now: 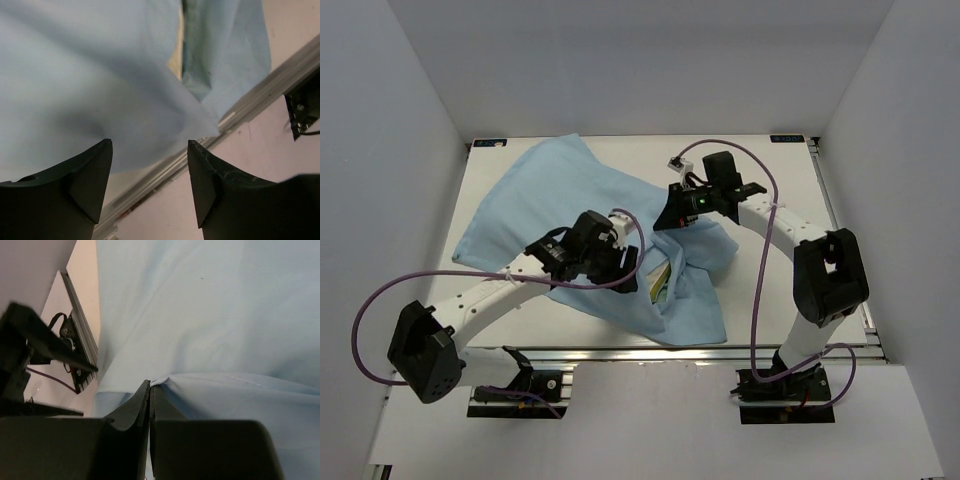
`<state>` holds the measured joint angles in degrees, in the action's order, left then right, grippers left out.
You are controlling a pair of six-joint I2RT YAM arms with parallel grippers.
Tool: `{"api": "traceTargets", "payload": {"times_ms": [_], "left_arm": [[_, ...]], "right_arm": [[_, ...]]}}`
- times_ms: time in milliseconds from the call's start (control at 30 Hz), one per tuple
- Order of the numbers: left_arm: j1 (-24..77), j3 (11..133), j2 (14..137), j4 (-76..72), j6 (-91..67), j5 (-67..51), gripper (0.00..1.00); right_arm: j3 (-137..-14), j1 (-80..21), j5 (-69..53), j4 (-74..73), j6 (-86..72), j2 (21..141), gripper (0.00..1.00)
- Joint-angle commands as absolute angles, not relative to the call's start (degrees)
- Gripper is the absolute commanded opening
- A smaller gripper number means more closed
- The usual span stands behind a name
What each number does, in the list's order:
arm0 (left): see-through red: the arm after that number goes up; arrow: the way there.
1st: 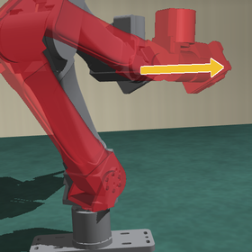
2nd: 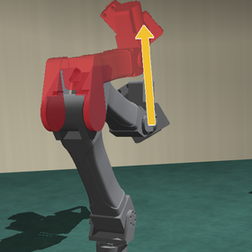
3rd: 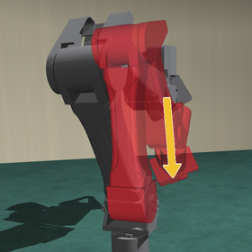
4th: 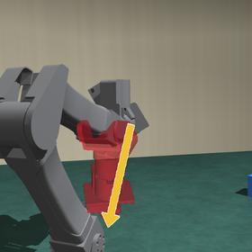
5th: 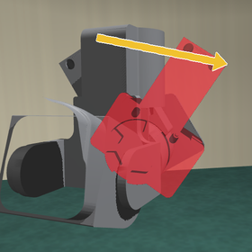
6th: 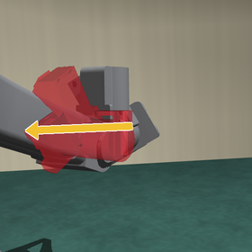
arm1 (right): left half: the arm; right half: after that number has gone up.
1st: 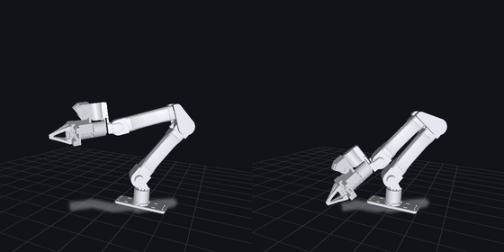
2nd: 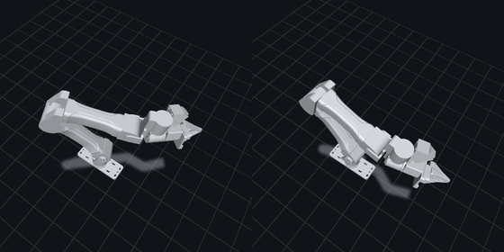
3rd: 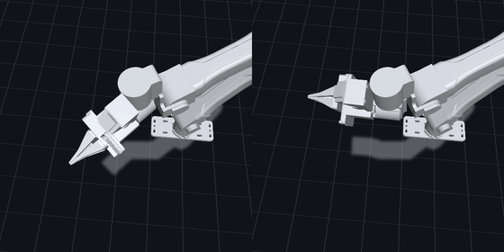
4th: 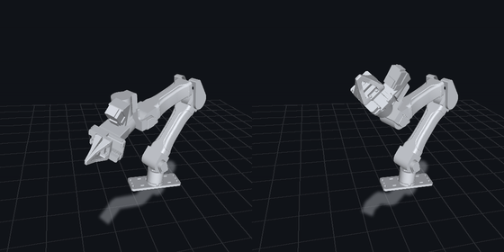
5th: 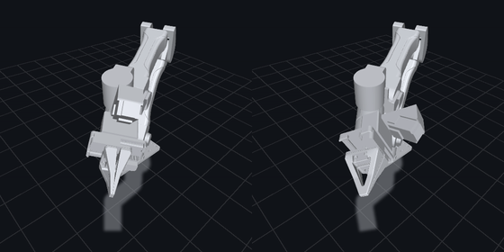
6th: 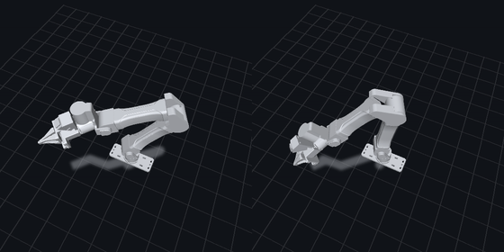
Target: Put the pillow into the pillowcase
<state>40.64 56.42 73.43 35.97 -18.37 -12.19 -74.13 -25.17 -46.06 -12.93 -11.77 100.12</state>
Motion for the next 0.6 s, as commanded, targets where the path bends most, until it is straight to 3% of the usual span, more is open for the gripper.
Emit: {"api": "traceTargets", "payload": {"times_ms": [0, 133, 233, 333, 367, 467, 567], "left_arm": [[44.6, 54.5, 69.7, 30.4, -22.8, -12.4, 0.72], [46.2, 53.4, 72.3, 26.7, -25.0, -10.7, 0.72], [46.1, 53.3, 74.0, 25.4, -25.0, -6.7, 0.7], [46.1, 52.3, 75.5, 24.3, -25.0, -5.3, 0.59], [46.1, 51.8, 75.8, 23.3, -25.0, -5.6, 0.51], [46.1, 51.1, 75.8, 22.2, -25.3, -6.9, 0.41], [46.1, 50.9, 75.3, 22.0, -25.5, -7.3, 0.37]], "right_arm": [[-73.8, -23.2, -43.8, -10.5, -12.4, 97.8, 0.03], [-74.1, -22.2, -41.6, -16.2, -6.4, 95.5, 0.38], [-72.7, -19.5, -41.2, -20.2, -0.2, 89.5, 0.53], [-71.5, -17.5, -42.1, -24.0, 11.5, 81.4, 0.68], [-70.4, -17.5, -42.5, -28.1, 14.6, 79.6, 0.72], [-67.4, -18.4, -47.9, -35.6, 25.9, 73.8, 0.8], [-62.2, -22.5, -48.3, -41.2, 35.6, 72.0, 0.81]]}}
